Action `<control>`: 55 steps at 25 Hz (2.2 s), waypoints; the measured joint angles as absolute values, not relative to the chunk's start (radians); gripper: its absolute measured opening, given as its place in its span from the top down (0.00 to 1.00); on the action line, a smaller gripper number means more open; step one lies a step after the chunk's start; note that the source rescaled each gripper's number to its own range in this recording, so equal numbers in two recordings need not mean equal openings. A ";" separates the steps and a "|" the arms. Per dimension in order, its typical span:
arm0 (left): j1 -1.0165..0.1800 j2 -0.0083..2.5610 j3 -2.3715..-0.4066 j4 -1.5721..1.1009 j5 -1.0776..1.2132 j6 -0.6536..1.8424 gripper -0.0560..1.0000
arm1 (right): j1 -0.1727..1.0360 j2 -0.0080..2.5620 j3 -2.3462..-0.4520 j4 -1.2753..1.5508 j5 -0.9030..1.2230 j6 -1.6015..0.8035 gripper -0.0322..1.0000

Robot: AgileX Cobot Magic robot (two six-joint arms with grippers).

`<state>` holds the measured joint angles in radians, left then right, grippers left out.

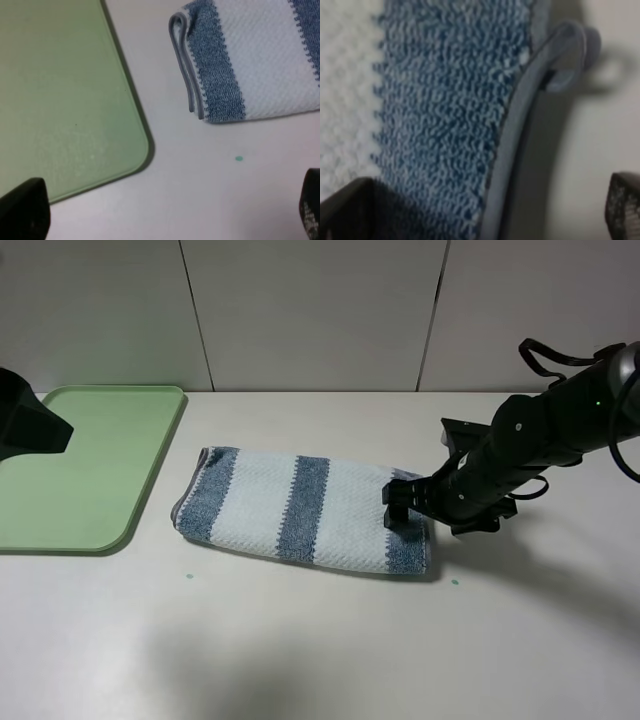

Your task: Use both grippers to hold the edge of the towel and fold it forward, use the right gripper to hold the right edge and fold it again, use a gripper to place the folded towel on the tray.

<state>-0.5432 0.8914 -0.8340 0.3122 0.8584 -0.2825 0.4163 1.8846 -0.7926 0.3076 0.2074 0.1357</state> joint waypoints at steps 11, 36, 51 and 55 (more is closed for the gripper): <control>-0.543 0.891 -0.834 0.312 0.859 -0.283 0.00 | 0.416 1.900 -0.800 0.349 0.188 0.131 0.03; -0.543 0.891 -0.834 0.312 0.859 -0.283 0.00 | 0.416 1.879 -0.799 0.309 0.270 0.133 0.92; -0.543 0.891 -0.834 0.312 0.859 -0.283 0.00 | 0.315 1.674 -0.797 0.155 0.482 0.133 0.92; -0.543 0.891 -0.834 0.312 0.859 -0.283 0.00 | 0.269 1.627 -0.798 0.102 0.545 0.133 0.92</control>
